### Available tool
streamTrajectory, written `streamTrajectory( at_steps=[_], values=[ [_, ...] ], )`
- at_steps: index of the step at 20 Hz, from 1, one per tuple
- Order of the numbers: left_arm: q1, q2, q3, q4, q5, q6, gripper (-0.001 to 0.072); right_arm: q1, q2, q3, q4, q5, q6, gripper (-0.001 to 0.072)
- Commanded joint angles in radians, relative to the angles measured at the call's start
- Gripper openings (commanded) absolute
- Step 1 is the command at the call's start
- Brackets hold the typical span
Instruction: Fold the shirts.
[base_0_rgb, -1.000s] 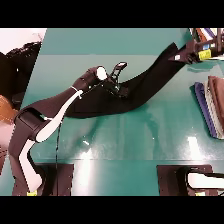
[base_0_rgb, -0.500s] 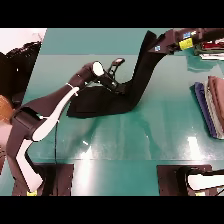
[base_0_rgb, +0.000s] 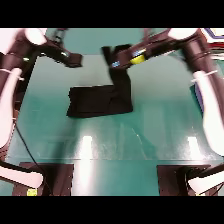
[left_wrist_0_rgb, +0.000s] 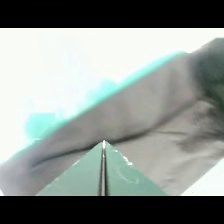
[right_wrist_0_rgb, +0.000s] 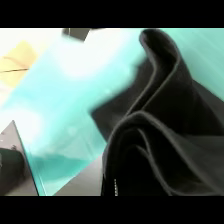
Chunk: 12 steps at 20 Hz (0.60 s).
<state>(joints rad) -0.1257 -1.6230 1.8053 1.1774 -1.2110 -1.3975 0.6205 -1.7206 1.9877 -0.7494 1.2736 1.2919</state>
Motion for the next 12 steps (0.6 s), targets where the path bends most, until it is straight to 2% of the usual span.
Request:
streamTrajectory(
  at_steps=[1,2,4,5,8,12],
  values=[
    [0.131,0.084,0.001,0.024,-0.058,0.002,0.003,0.202,-0.128,0.011,0.068,-0.251,-0.14,0.0041],
    [0.158,0.096,0.001,0.024,-0.07,0.002,0.003,0.253,-0.18,0.044,0.066,-0.306,-0.172,0.0176],
    [0.193,0.114,0.0,0.023,-0.095,0.002,0.003,0.31,-0.251,0.097,0.065,-0.388,-0.198,0.0527],
    [0.203,0.122,0.0,0.024,-0.109,0.002,0.003,0.314,-0.258,0.089,0.064,-0.413,-0.198,0.0598],
    [0.207,0.126,0.0,0.022,-0.137,0.011,0.003,0.238,-0.2,-0.018,0.048,-0.357,-0.19,0.0594],
    [0.207,0.126,-0.002,0.019,-0.142,0.01,0.003,0.035,-0.091,-0.181,-0.129,-0.093,-0.053,0.0591]
  ],
)
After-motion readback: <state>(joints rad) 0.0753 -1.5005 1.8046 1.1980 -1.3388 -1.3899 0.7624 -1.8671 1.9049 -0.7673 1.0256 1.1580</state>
